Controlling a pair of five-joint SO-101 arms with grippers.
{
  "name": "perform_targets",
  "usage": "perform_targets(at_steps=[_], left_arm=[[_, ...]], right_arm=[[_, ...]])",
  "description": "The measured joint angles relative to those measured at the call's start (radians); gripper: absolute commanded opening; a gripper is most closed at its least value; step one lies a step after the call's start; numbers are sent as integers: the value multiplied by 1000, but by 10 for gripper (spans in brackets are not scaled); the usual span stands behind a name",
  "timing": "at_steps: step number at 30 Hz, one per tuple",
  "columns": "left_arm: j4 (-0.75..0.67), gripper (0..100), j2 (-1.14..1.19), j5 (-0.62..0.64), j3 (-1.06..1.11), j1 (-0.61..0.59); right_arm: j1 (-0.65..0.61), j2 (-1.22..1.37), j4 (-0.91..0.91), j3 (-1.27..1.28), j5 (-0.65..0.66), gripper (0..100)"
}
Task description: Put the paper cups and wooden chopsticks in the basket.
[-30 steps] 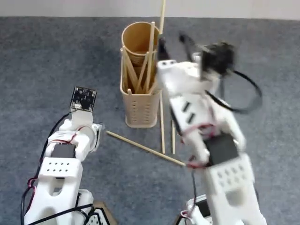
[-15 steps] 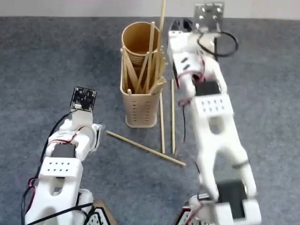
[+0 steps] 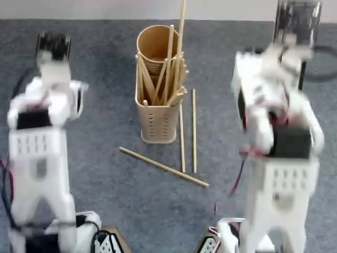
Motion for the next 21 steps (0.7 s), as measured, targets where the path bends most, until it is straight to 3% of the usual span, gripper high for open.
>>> perform_targets(at_steps=[3, 6, 11, 16, 18, 21], left_arm=[[120, 199, 249, 0, -347, 55], [195, 199, 506, 0, -700, 117], [207, 199, 905, 0, -1257, 244], [209, 195, 1231, 0, -1772, 382], [204, 165, 1315, 0, -1903, 422], [196, 127, 1350, 0, -1921, 459]], right_arm=[[2, -169, -11, 239, 11, 10], [0, -328, -132, 566, 11, 6], [-8, -640, -397, 1134, 14, 6], [-40, -1003, -457, 1553, 14, 6], [-44, -1120, -457, 1619, 21, 6], [-64, -1137, -470, 1637, 75, 6]])
